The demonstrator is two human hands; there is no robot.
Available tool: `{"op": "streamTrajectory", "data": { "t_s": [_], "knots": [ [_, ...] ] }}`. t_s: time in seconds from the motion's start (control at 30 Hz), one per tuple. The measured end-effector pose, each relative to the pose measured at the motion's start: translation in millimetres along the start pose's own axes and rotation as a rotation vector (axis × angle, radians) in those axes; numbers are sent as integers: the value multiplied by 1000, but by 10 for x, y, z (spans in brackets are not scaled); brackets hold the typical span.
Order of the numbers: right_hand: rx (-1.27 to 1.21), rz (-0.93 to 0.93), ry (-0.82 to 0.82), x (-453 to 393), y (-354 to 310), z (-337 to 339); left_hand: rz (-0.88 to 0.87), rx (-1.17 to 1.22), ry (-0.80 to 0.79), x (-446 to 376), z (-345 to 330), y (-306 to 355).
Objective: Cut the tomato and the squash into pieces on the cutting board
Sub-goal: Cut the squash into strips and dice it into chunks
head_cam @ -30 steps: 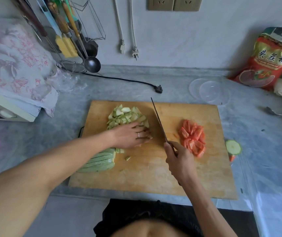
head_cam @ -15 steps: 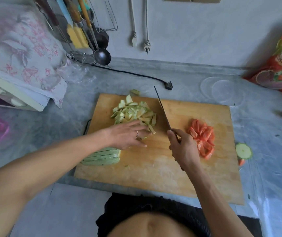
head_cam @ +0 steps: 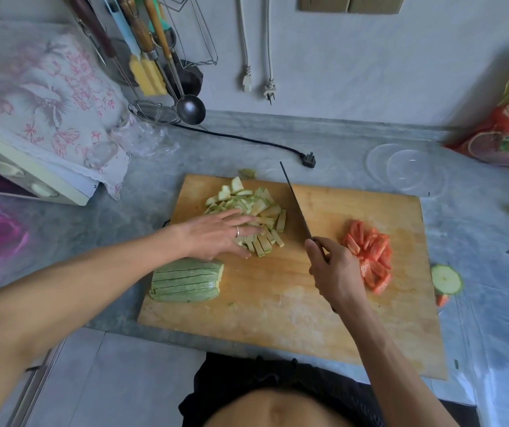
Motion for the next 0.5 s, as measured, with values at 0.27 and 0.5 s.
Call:
{"op": "streamTrajectory", "data": {
  "t_s": [0.27,0.5],
  "knots": [
    [106,41,14,-184,-84,-152,623,1092,681,-37,-204,-82],
    [129,61,-96,-248,-180,-374,618,1526,629,-312,-241,-511]
  ]
}}
Point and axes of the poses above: each hand's wrist, its own x-axis away from the middle knuckle, its own z-axis out of the back of the hand, y = z × x, the point moved 2 cm from there along -x, towards the middle knuckle, and after that the axes turned 12 degrees about -y, right-handed, at the moved point
